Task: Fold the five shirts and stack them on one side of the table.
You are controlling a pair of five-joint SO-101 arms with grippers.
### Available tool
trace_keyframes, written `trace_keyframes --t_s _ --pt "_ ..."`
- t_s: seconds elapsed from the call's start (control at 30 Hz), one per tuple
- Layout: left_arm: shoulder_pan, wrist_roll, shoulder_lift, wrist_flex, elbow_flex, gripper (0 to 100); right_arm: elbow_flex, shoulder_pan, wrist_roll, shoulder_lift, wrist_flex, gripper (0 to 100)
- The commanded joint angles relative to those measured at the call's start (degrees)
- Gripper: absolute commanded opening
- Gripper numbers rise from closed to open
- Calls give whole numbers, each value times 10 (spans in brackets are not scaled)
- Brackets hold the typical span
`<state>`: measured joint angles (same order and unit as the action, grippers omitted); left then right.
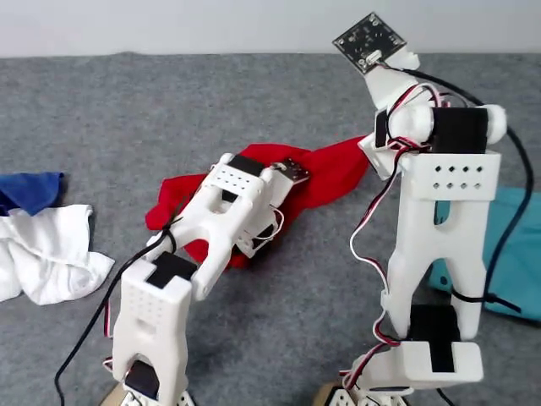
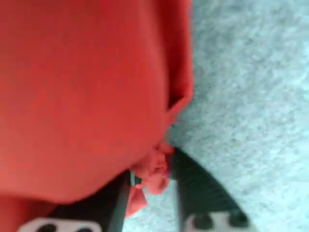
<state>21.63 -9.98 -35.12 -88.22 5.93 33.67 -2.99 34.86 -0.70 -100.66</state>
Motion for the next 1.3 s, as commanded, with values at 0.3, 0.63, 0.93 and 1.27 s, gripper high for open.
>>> trace_keyframes --t_s 0.3,0.63,0.93,1.27 --pt "-20 2 167 -122 124 6 3 7 -3 -88 -22 11" --pt "-159 3 443 -122 124 5 1 108 13 -144 -23 11" --pt "-321 -4 618 -118 127 5 2 153 20 -219 -22 11" --pt "-395 -128 731 -117 124 5 2 193 20 -366 -22 11"
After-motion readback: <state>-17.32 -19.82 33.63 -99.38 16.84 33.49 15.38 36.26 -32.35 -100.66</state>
